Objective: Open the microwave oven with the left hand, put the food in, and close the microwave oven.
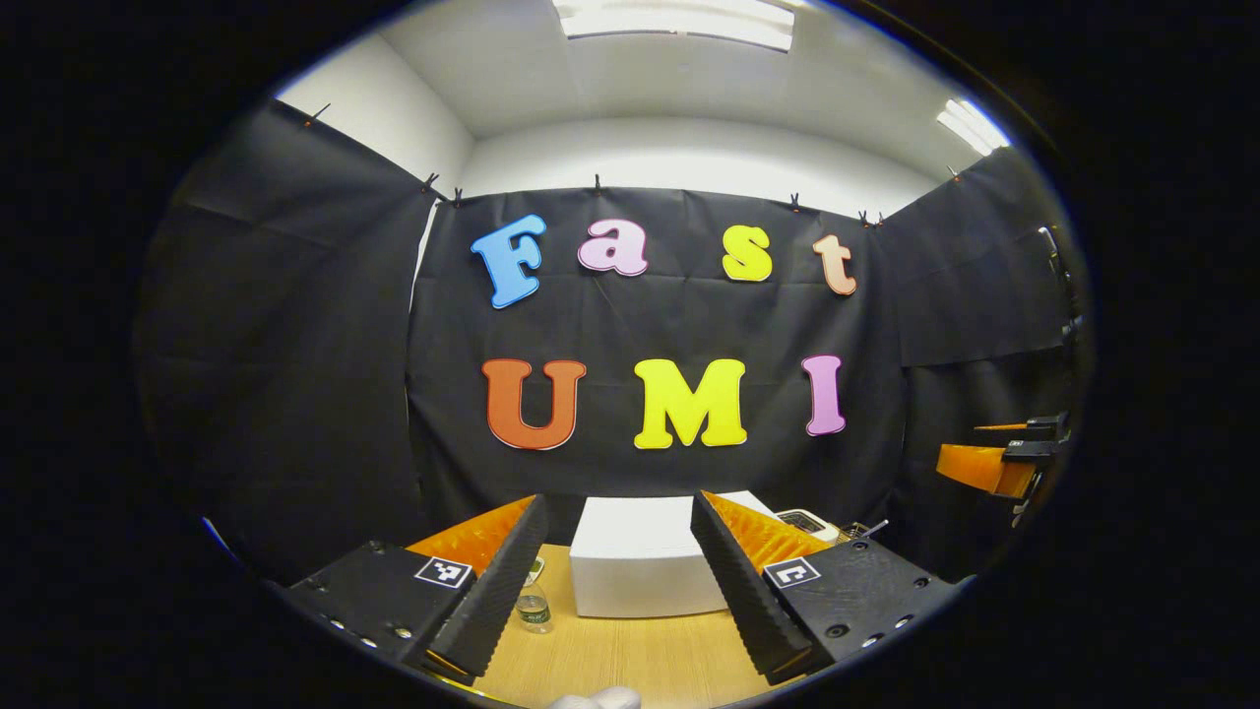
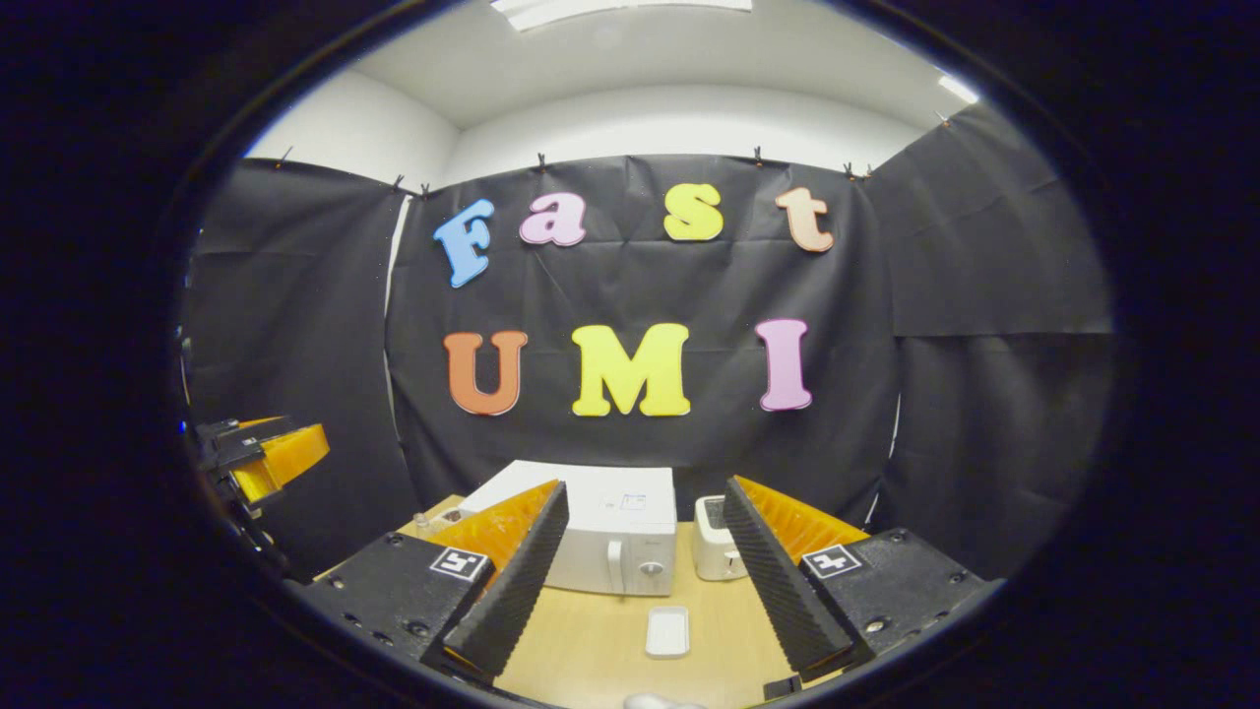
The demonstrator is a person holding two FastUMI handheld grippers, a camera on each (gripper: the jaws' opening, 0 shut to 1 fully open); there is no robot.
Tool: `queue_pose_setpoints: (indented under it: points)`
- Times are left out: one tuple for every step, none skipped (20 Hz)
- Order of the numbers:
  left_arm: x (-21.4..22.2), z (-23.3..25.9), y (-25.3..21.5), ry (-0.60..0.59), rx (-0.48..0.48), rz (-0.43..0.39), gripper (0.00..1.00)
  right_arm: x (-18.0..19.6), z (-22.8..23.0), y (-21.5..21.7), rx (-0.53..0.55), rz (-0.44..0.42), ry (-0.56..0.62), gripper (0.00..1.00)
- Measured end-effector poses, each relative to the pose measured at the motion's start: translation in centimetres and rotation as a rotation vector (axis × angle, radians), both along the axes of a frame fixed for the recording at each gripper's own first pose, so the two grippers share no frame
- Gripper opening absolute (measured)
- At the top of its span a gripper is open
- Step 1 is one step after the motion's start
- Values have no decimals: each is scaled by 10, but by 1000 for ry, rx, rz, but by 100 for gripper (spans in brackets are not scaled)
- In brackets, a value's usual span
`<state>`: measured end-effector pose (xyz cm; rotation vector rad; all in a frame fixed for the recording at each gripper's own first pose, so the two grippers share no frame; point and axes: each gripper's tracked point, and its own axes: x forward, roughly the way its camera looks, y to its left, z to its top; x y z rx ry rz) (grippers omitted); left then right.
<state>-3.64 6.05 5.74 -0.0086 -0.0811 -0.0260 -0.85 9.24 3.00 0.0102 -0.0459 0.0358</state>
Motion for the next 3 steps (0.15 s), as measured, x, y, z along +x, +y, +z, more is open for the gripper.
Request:
queue_pose_setpoints:
  points:
    - [1, 1, -2, -1, 0, -6, 92, -1, 1, -1, 1, 0, -3, 100]
    - [-1, 2, -5, -1, 0, -10, 92, -1, 1, -2, 2, 1, -4, 100]
    - [0, 2, -6, -5, 1, -12, 92, -2, 1, -2, 6, 1, -5, 100]
